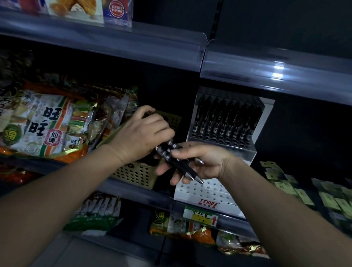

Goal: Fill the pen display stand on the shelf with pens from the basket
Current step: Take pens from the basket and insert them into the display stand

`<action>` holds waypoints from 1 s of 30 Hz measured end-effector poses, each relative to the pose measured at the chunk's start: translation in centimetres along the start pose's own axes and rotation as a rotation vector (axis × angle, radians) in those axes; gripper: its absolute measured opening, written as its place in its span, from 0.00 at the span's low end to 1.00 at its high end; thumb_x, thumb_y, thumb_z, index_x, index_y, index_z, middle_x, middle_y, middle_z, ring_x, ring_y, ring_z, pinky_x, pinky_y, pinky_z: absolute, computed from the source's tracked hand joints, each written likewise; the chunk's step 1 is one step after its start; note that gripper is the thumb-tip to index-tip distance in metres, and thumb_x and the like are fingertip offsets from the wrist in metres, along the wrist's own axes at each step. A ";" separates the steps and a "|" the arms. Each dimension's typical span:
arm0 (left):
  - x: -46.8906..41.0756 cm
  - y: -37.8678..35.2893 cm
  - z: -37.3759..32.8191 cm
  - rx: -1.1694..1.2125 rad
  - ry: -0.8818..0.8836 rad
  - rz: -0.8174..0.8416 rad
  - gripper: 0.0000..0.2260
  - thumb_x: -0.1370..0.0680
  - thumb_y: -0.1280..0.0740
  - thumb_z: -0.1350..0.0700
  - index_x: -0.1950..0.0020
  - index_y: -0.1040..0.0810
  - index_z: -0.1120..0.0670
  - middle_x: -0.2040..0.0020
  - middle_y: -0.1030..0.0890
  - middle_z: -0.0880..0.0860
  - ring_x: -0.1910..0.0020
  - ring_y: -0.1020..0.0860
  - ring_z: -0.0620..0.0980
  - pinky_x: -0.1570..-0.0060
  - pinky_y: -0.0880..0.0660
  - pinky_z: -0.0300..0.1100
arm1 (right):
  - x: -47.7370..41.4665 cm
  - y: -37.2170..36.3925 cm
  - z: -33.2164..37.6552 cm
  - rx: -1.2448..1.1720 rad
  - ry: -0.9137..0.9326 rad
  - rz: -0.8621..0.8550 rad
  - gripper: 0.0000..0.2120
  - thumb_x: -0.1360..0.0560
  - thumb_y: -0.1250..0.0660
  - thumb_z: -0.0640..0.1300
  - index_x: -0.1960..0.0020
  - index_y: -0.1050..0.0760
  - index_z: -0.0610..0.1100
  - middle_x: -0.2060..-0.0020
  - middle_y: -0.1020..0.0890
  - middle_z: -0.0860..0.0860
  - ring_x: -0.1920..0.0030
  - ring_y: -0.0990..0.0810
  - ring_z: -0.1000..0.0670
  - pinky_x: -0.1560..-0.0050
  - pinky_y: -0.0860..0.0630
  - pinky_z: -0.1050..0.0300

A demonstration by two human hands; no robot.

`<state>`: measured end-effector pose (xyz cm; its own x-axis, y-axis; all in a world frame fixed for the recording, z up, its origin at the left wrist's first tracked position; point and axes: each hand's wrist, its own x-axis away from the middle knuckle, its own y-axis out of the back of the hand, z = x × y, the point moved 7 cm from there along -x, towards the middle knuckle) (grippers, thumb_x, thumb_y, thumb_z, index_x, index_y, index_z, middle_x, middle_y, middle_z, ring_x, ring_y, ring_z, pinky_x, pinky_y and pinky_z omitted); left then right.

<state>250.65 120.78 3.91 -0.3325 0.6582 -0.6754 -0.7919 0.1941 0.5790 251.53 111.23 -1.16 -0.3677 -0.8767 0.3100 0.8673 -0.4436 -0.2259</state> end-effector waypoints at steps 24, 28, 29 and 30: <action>2.2 -5.7 -2.4 1.807 1.512 -0.080 0.18 0.30 0.28 0.52 0.47 0.21 0.64 0.48 0.17 0.61 0.52 0.17 0.59 0.55 0.28 0.52 | -1.0 1.3 -0.9 0.034 0.386 -0.451 0.09 0.24 0.35 0.34 0.62 0.28 0.42 0.71 0.26 0.47 0.73 0.29 0.50 0.72 0.33 0.60; 2.2 -5.3 -3.1 1.644 1.484 -0.027 0.11 0.24 0.32 0.52 0.52 0.20 0.60 0.53 0.15 0.56 0.67 0.20 0.56 0.81 0.32 0.37 | -0.5 1.0 -1.2 0.055 0.344 -0.430 0.08 0.25 0.34 0.32 0.53 0.29 0.43 0.69 0.24 0.45 0.70 0.26 0.48 0.69 0.27 0.59; 2.3 -5.4 -3.3 1.619 1.486 -0.016 0.09 0.24 0.33 0.52 0.54 0.20 0.58 0.54 0.15 0.54 0.68 0.21 0.56 0.81 0.33 0.37 | -0.4 1.0 -1.4 0.060 0.324 -0.419 0.09 0.26 0.33 0.32 0.50 0.29 0.43 0.67 0.23 0.44 0.68 0.24 0.48 0.67 0.26 0.58; 2.5 -5.5 -3.6 1.604 1.488 -0.005 0.09 0.23 0.32 0.51 0.54 0.20 0.56 0.54 0.15 0.54 0.67 0.21 0.57 0.80 0.33 0.37 | -0.4 1.1 -1.6 0.061 0.304 -0.412 0.12 0.26 0.32 0.32 0.47 0.29 0.42 0.66 0.22 0.43 0.66 0.23 0.47 0.64 0.24 0.56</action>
<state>252.37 118.75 -2.59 -0.9970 -0.0752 0.0178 -0.0771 0.9818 -0.1733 252.09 110.78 -3.03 -0.7564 -0.6495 0.0771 0.6441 -0.7602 -0.0849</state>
